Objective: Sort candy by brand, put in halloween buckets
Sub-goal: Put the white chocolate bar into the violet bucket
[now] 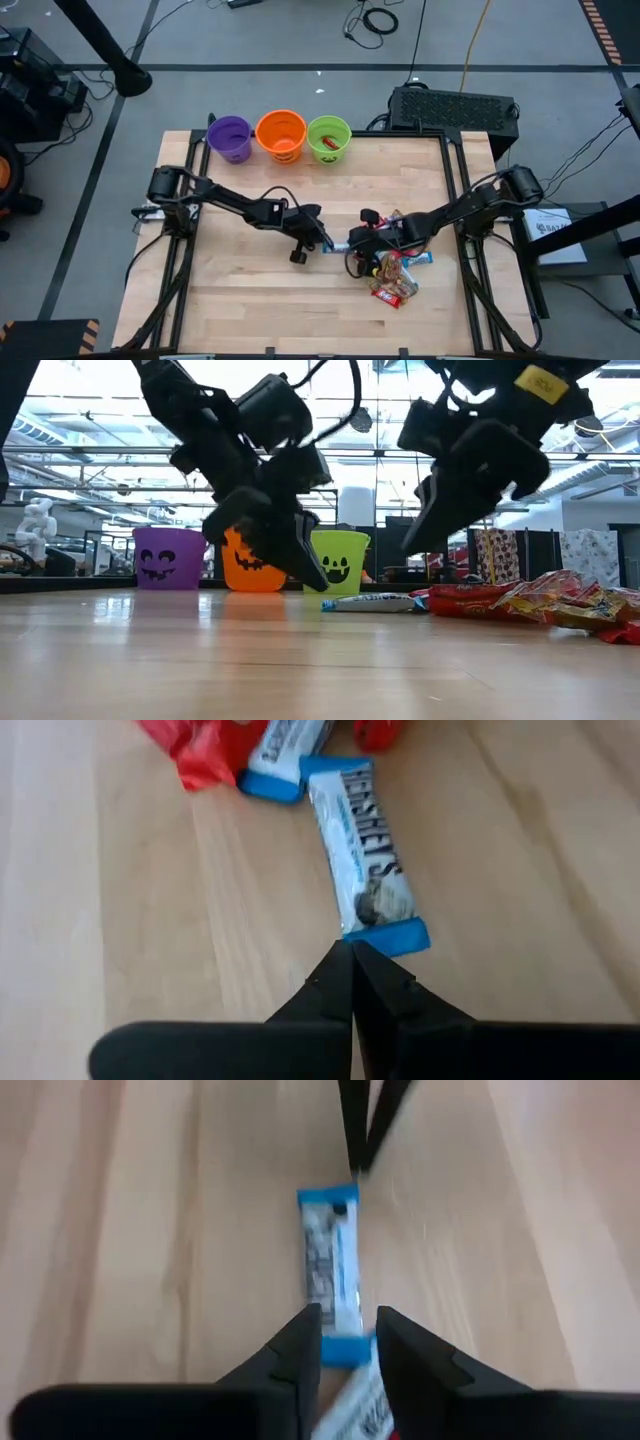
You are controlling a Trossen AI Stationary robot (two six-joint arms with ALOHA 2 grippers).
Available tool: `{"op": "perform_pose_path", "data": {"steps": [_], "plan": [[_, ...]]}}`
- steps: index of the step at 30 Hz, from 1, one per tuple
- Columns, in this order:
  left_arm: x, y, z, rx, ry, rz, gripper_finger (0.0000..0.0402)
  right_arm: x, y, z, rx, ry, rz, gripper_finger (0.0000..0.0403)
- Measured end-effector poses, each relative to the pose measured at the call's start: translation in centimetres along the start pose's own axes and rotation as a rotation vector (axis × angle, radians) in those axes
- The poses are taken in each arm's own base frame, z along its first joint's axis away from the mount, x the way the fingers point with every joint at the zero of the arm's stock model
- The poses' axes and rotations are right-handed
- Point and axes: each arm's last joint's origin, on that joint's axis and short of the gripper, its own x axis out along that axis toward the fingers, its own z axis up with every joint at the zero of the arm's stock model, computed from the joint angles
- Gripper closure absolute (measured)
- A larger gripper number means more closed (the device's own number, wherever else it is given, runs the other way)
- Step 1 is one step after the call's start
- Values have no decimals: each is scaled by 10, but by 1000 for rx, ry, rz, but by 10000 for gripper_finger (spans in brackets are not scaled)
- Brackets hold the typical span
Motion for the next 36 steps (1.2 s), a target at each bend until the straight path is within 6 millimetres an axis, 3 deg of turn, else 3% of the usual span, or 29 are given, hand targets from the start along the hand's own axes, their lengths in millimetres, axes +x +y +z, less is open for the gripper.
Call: {"op": "perform_pose_path", "data": {"steps": [10, 15, 19, 29, 36], "plan": [[-2, -1, 0, -27, 14, -6, 401, 30, 4, -16, -13, 84, 2, 201], [-1, -3, 0, -22, 8, -9, 398, 37, 2, -18, -22, 94, -19, 187], [5, -4, -4, -33, 26, -13, 389, 37, 1, -19, -26, 101, -35, 206], [8, -4, -7, -52, 47, -18, 385, 38, 2, -21, -29, 128, -2, 325], [8, -4, -7, -54, 49, -14, 384, 38, 2, -21, -64, 124, 7, 383]]}}
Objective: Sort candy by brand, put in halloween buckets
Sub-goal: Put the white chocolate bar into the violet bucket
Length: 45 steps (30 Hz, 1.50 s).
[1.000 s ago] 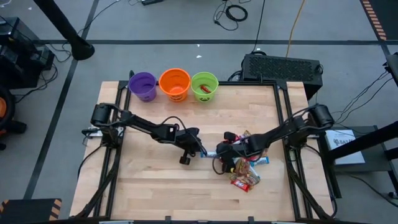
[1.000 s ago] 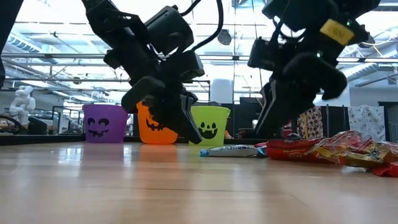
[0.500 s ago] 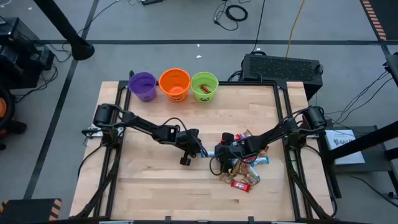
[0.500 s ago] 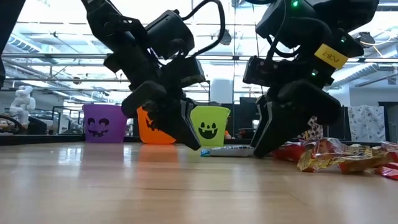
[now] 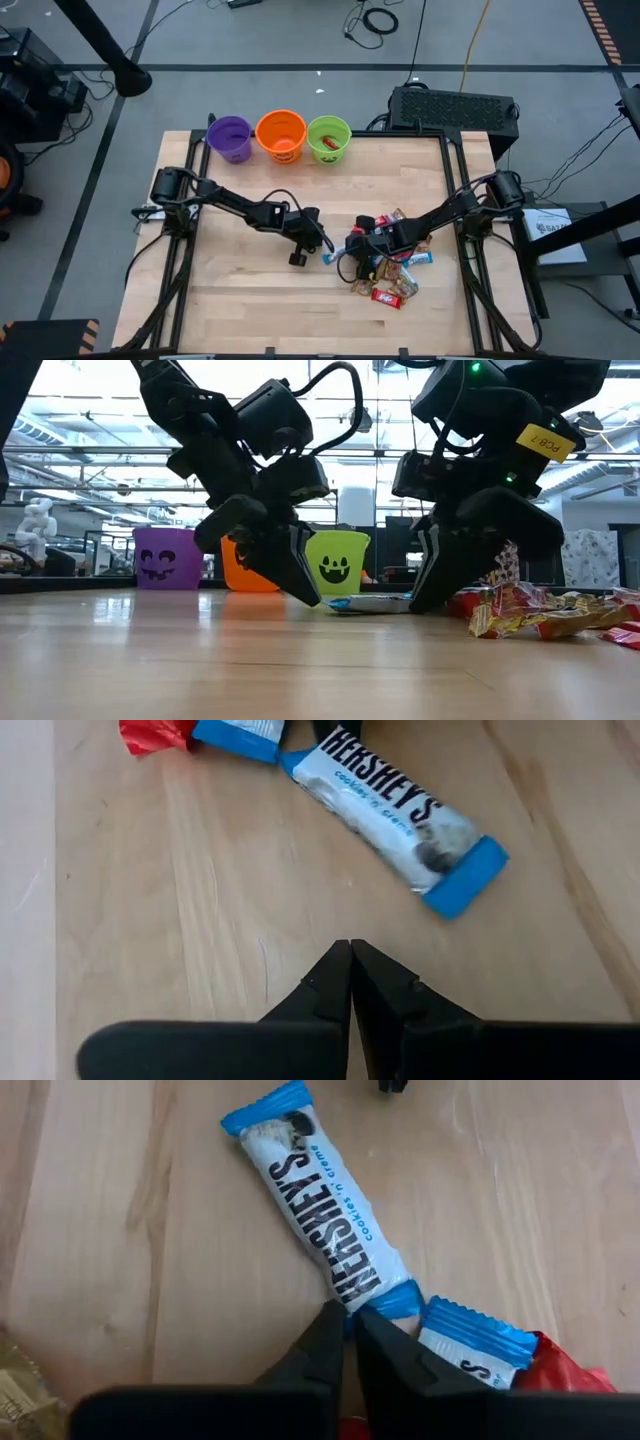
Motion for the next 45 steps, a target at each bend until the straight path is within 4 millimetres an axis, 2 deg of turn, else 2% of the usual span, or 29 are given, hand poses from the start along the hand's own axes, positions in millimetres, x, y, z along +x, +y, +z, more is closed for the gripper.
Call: {"op": "perform_pose_path", "data": {"steps": [4, 8, 11, 16, 19, 22, 27, 34, 37, 40, 45], "plan": [[-14, 4, 5, -48, 13, 109, 384, -6, -1, 1, -14, -10, 0, 399], [-43, 9, 17, -135, -29, 201, 384, -24, -4, 10, -1, -79, -15, 402], [-71, 8, 31, -218, -133, 228, 384, -40, -6, 18, 16, -149, -39, 402], [-113, -3, 48, -283, -268, 297, 384, -70, -11, 28, 23, -262, -90, 403], [-136, -11, 54, -334, -338, 380, 384, -88, -15, 33, -8, -337, -180, 403], [-148, -18, 57, -411, -393, 361, 384, -108, -17, 36, -31, -418, -321, 403], [-152, -31, 54, -447, -413, 325, 357, -130, -10, 34, -121, -472, -537, 403], [-142, -34, 46, -487, -558, 323, 246, -144, 1, 35, -223, -488, -788, 402], [-138, -34, 40, -484, -612, 315, 211, -151, 5, 39, -242, -503, -881, 402], [-137, -34, 37, -486, -660, 308, 194, -157, 10, 41, -260, -515, -930, 402], [-140, -34, 40, -457, -761, 302, 192, -161, 13, 44, -273, -542, -926, 402]]}}
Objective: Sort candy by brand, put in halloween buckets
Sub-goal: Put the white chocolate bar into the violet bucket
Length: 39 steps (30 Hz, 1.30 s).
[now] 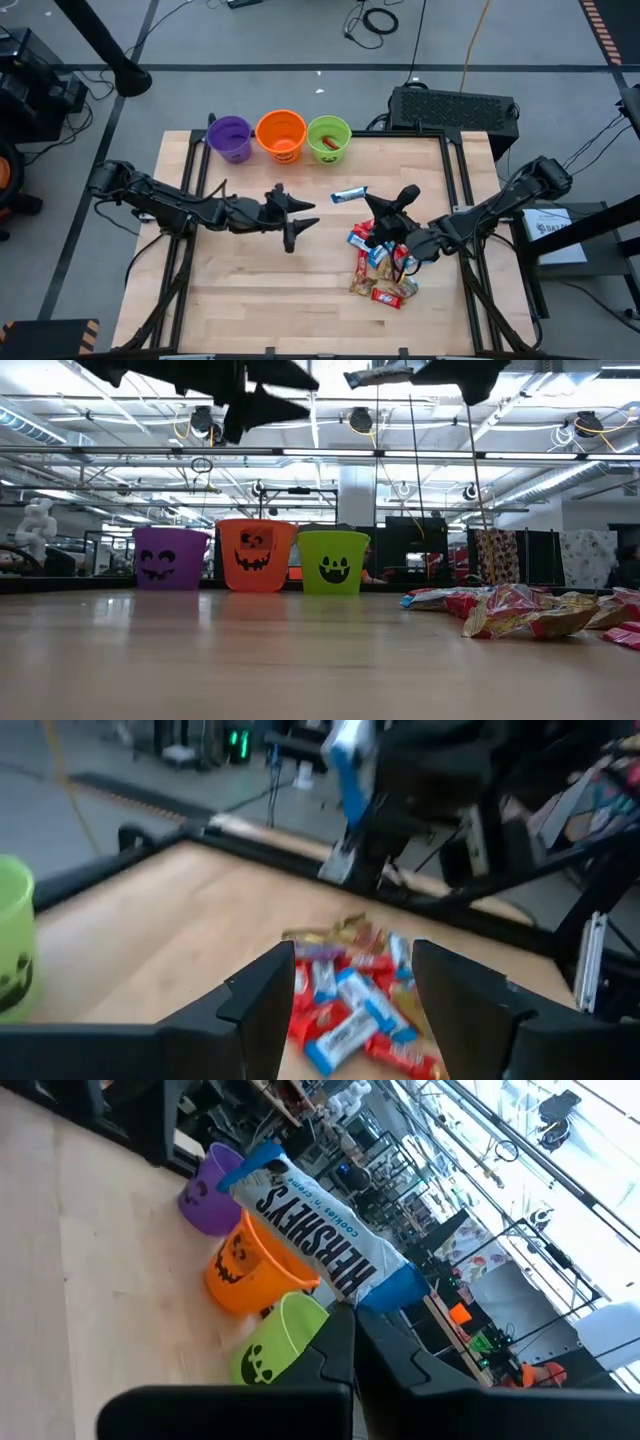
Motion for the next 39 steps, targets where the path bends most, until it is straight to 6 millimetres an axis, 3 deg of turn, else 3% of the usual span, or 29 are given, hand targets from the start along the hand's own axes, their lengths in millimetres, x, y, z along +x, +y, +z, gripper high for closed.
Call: {"op": "perform_pose_path", "data": {"steps": [5, 16, 33, 39], "plan": [[1, 1, 12, 55, -110, -29, 191, 0, 0, 0, 7, -6, 10, 402], [14, 36, 20, 6, -97, -121, 191, 0, 2, 1, 39, -31, 51, 402], [31, 35, 17, -70, -184, -237, 194, 0, 2, 1, 47, -42, 72, 403], [31, 38, 18, -86, -186, -230, 241, 0, 2, 1, 47, -41, 72, 403]]}}
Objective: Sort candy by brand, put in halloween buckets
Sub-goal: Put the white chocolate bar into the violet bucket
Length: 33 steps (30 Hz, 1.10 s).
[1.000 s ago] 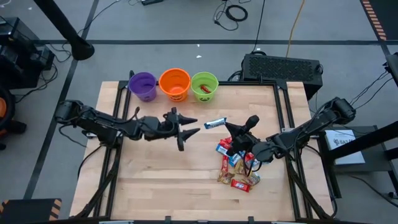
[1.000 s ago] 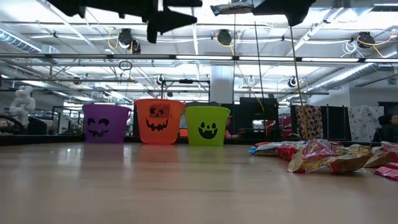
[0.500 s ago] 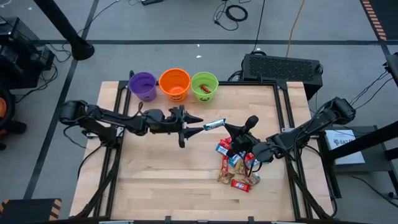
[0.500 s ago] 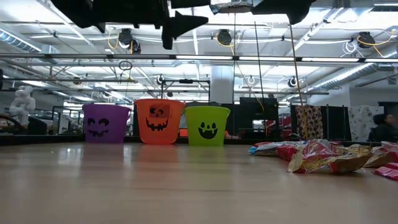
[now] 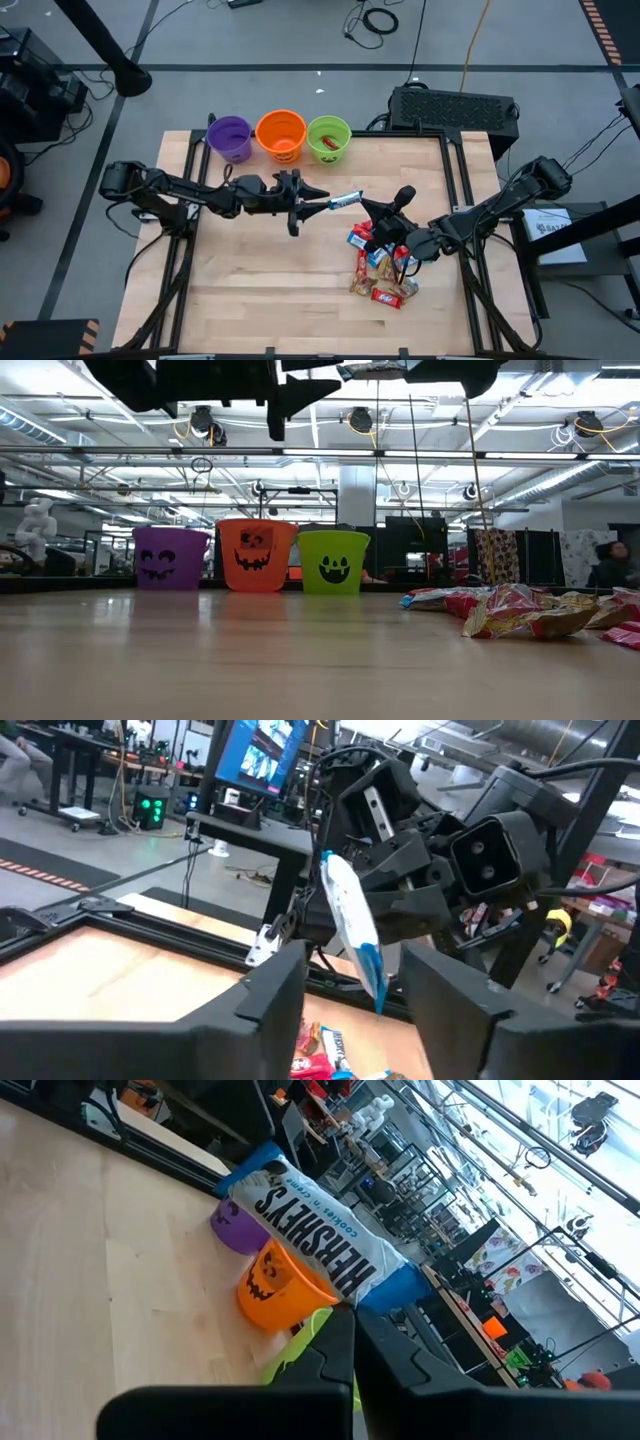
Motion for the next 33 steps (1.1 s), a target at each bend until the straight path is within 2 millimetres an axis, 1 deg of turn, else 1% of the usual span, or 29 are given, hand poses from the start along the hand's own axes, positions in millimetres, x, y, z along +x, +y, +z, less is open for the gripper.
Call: {"op": "perform_pose_path", "data": {"steps": [3, 7, 10, 14, 21, 23, 28, 30, 33], "plan": [[0, 1, 0, 1, 6, 4, 271, 0, 0, 0, 0, 0, 0, 403], [0, 1, -1, 5, 11, 6, 302, 0, 0, 0, -1, 0, 0, 403], [0, 1, -1, 27, 14, 8, 316, 0, 0, 0, -2, 0, -1, 403], [0, 1, -1, 28, 14, 7, 324, 0, 0, 0, -2, 0, -1, 403], [0, 1, -1, 19, 17, -2, 321, 0, 0, 0, -3, 1, -1, 403], [1, 0, 0, -4, 18, -11, 310, 0, 0, 0, -3, 0, -1, 403], [3, 0, 1, -19, 13, -18, 268, 1, 0, 0, -3, 3, -4, 403], [4, 0, 0, -21, 14, -16, 261, 1, 0, 0, -3, 3, -3, 403], [3, 0, 1, -16, 3, -20, 262, 1, 0, 0, -3, 3, -4, 403]]}}
